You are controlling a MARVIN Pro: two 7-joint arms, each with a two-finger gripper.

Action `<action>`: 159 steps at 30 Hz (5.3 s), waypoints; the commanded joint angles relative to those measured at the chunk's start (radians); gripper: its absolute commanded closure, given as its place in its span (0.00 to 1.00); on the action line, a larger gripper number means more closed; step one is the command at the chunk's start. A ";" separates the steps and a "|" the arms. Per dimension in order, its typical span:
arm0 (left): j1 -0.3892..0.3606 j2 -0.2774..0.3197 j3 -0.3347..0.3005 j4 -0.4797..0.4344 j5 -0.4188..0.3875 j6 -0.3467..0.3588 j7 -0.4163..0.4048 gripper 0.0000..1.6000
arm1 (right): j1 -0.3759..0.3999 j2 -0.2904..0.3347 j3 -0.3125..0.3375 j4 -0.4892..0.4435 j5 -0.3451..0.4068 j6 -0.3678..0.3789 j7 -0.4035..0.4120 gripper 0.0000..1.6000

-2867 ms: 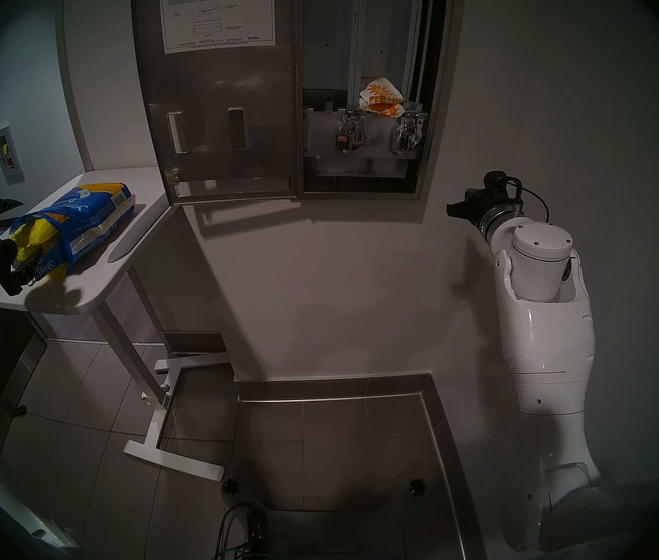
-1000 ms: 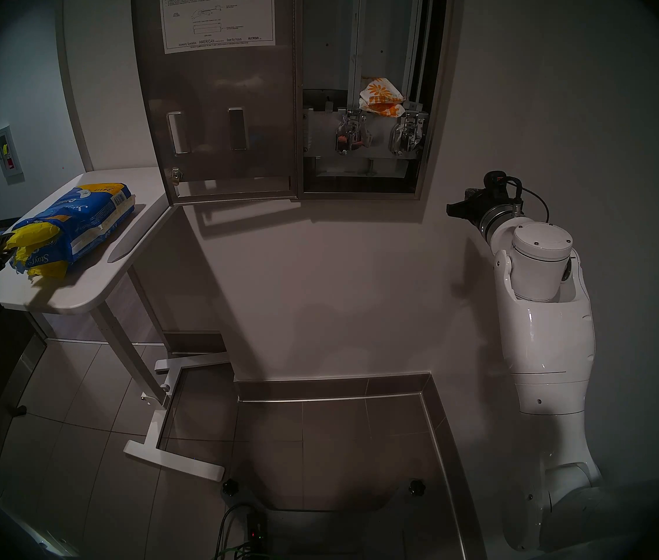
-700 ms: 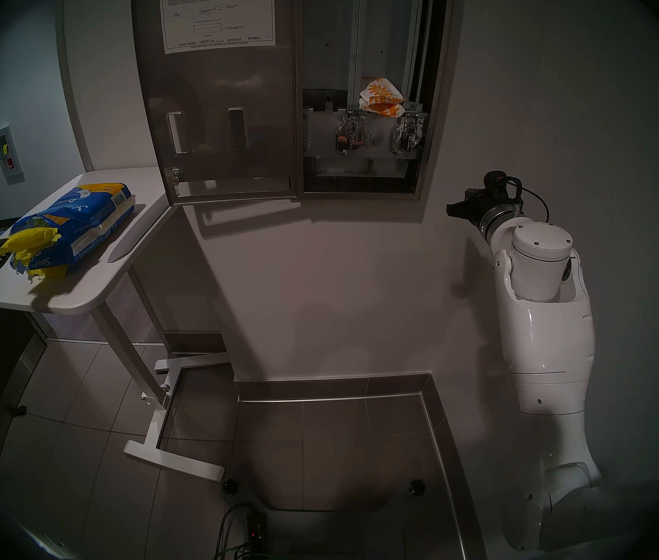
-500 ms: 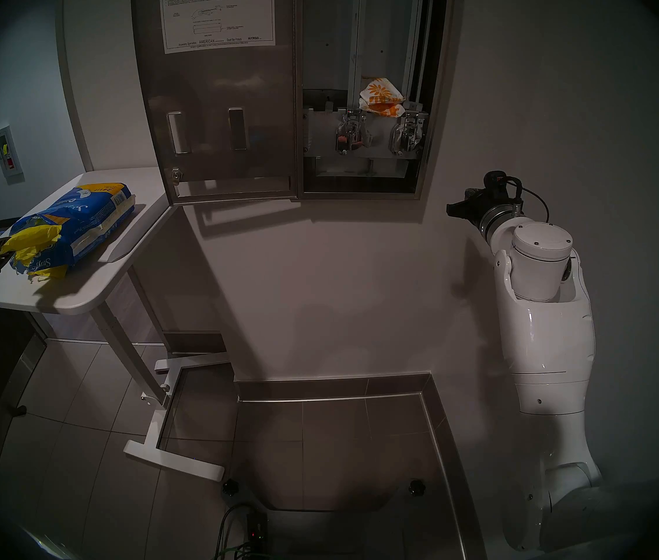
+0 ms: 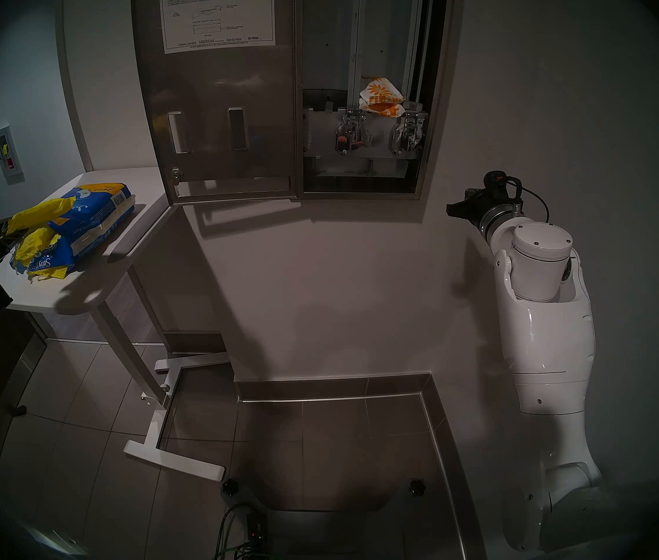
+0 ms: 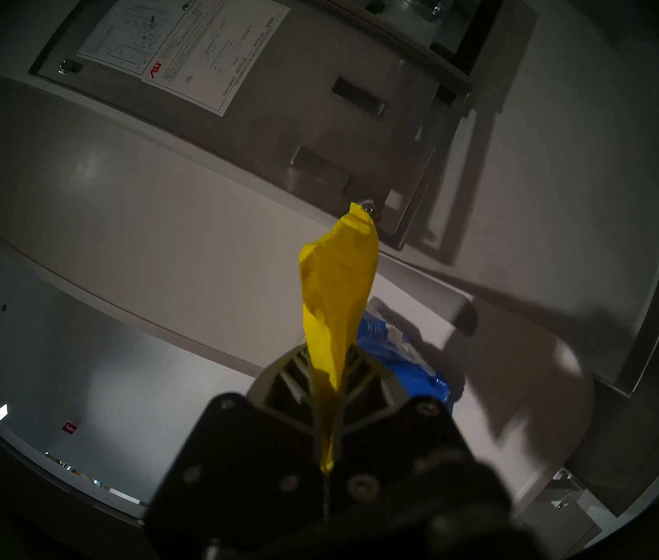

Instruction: Open the dispenser door, put the pads inside, close the door

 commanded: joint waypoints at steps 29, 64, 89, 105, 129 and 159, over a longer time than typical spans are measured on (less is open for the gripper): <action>-0.088 0.067 0.119 -0.045 0.057 0.176 0.065 1.00 | 0.009 0.002 -0.001 -0.013 0.004 -0.004 0.001 0.68; -0.235 0.232 0.411 -0.057 -0.158 0.088 0.077 1.00 | 0.009 0.003 -0.002 -0.011 0.005 -0.003 -0.002 0.68; -0.359 0.289 0.878 -0.057 -0.169 0.151 0.194 1.00 | 0.009 0.003 -0.004 -0.008 0.005 -0.003 -0.006 0.68; -0.424 0.304 1.136 -0.057 0.106 0.285 0.354 1.00 | 0.010 0.004 -0.005 -0.009 0.006 -0.003 -0.008 0.68; -0.607 0.258 1.537 -0.057 0.664 0.662 0.544 1.00 | 0.010 0.005 -0.005 -0.010 0.009 -0.004 -0.008 0.68; -0.834 0.221 1.749 -0.013 0.851 0.889 0.408 1.00 | 0.008 0.009 -0.006 -0.013 0.014 -0.003 -0.008 0.68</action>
